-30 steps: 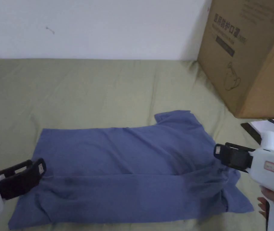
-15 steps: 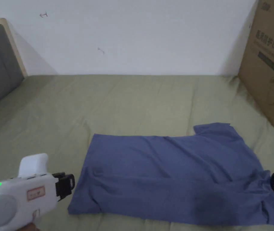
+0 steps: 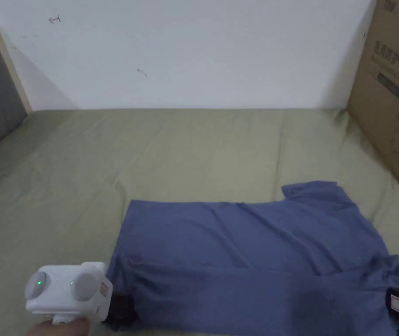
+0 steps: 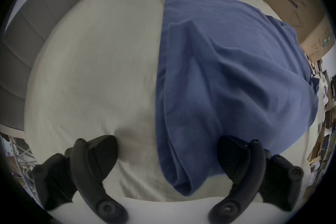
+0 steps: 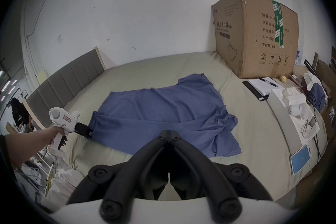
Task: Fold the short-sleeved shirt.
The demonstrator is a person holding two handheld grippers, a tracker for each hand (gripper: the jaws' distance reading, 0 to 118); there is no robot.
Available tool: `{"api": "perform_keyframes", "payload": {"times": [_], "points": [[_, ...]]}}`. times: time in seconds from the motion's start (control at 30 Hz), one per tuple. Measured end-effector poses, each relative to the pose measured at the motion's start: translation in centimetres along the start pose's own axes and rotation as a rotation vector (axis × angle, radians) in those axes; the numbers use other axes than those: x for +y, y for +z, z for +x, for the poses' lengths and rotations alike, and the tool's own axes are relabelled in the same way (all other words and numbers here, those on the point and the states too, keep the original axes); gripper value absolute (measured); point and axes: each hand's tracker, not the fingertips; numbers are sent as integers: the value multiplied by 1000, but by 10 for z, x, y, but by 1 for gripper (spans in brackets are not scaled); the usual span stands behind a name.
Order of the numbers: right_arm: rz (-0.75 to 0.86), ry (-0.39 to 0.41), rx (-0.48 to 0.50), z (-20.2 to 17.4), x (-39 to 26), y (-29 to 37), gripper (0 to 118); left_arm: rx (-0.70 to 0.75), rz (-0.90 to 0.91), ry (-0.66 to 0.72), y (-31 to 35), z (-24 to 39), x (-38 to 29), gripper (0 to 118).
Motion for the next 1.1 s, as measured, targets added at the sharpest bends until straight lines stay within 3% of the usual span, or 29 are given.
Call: {"api": "perform_keyframes", "payload": {"times": [0.07, 0.13, 0.17, 0.3, 0.37, 0.4, 0.43, 0.47, 0.57, 0.6, 0.67, 0.73, 0.8, 0.87, 0.97, 1.0, 1.03, 1.07, 1.1], "points": [[-3, -6, -1, 2, 0, -4, 0, -22, 5, 24, 11, 6, -3, 86], [11, -13, -3, 11, 1, -4, 0, -29, 77, 22, 28, 6, -8, 24], [20, -18, -8, 16, 2, -5, 0, -35, 110, 29, 33, 6, -9, 3], [33, -115, -57, 59, 18, -7, 0, -233, 65, 139, 30, -6, -11, 2], [-28, -194, -66, 89, 29, -17, 0, -211, 80, 134, 34, -11, -9, 2], [-95, -235, -72, 106, 33, -27, 6, -209, 86, 132, 37, -12, -9, 2], [-170, -282, -55, 123, 35, -39, 24, -202, 105, 124, 40, -16, -7, 2], [-242, -318, -29, 139, 34, -50, 52, -203, 113, 120, 42, -18, -7, 2], [-382, -467, -40, 170, 23, -80, 90, -209, 116, 117, 48, -21, -5, 2], [-406, -500, -52, 176, 18, -90, 118, -201, 126, 109, 50, -22, -4, 2], [-414, -568, -90, 188, 12, -104, 110, -190, 136, 104, 59, -12, -10, 2], [-494, -605, -125, 195, 5, -121, 111, -190, 142, 109, 60, -9, -11, 2], [-545, -605, -128, 196, -14, -138, 108, -183, 126, 107, 57, -7, -9, 2], [-601, -575, -131, 194, -21, -149, 98, -176, 110, 104, 54, -3, -10, 2], [-621, -465, -242, 184, -16, -149, 70, -171, 92, 104, 47, -7, -8, 2], [-619, -425, -262, 181, -14, -146, 49, -171, 90, 108, 46, -6, -9, 2], [-598, -381, -266, 179, -12, -140, 21, -172, 89, 118, 46, -7, -9, 2], [-574, -378, -225, 179, -10, -136, 7, -175, 90, 126, 44, -10, -8, 2], [-557, -437, -168, 178, -9, -131, 7, -176, 91, 132, 45, -10, -8, 2]]}}
